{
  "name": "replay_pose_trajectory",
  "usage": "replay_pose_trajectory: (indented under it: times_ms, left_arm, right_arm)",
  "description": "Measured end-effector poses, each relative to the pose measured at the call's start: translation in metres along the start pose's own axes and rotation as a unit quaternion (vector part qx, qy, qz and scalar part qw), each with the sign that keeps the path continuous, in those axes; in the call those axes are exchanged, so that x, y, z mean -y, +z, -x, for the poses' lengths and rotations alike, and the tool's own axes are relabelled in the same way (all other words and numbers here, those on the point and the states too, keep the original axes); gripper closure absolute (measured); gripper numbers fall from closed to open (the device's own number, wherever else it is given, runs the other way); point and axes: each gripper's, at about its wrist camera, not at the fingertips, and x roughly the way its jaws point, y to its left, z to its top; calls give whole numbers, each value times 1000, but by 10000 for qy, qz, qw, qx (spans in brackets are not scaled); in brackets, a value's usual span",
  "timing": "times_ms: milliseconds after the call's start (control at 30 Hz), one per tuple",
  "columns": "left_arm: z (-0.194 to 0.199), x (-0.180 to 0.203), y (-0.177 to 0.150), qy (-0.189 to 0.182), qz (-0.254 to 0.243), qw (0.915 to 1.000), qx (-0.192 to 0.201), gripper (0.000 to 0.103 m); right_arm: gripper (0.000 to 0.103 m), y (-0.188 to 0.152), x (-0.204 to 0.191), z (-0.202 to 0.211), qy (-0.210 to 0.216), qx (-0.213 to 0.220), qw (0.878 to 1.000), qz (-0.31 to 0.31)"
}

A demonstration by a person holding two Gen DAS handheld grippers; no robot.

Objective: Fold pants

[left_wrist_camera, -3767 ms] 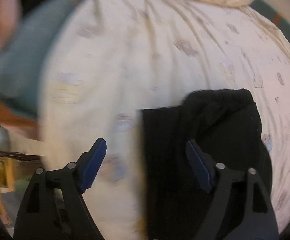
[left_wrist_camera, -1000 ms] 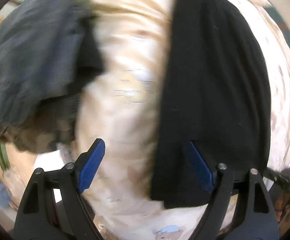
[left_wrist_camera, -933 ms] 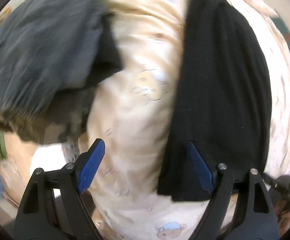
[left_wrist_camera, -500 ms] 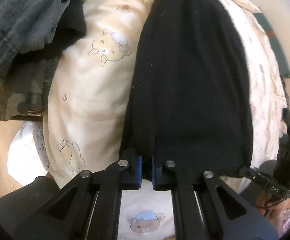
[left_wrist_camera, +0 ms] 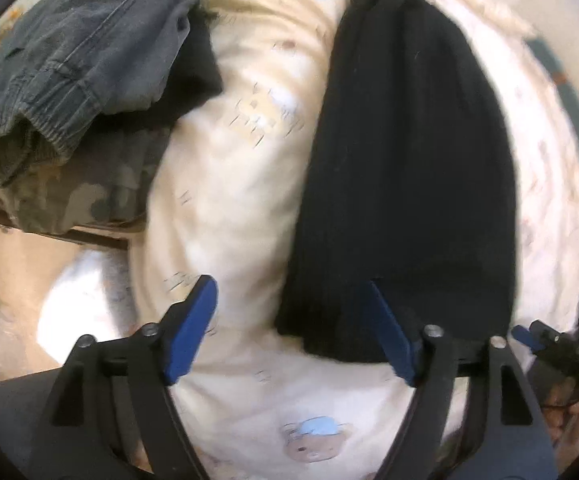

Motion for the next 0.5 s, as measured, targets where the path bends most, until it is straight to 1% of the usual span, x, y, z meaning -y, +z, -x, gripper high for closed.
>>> replay_pose_trajectory:
  times_ms: [33,67,100,200,233,300,333,400,467,500]
  left_arm:
    - [-3,-2,3,-126,142,9998,-11,12]
    - [-9,-4,6,-180,254,9995,-83,12]
    - [-16,-5,7,-167,339,9991,-201,12]
    - [-47,-5,8,-56,441,9971,-611,12]
    - [-56,-5,8,-61,459,9962,-738,12]
    - [-63,-3,9,-30,454,9960,-769,11]
    - [-66,-2,9,-83,426,9956,-827,10]
    - [-64,0,7,-104,308,9957,-872,10]
    - [-66,10,4,-174,104,9948,-998,10]
    - [-66,15,1,-190,-52,9940,-1080,10]
  right_arm:
    - [35,4,3,8,245,246,9993,-112]
    - [35,8,5,12,460,414,9979,-180]
    - [34,11,5,10,524,422,9975,-210]
    - [35,23,9,-4,690,231,9970,-245]
    - [34,29,8,-17,612,79,9977,-270]
    - [34,31,7,-35,509,-142,9982,-296]
    - [34,32,8,-49,394,-293,9984,-289]
    - [34,26,8,-63,214,-501,9983,-208]
    - [34,21,5,-63,241,-625,9977,-39]
    - [34,16,0,-67,303,-826,9961,84]
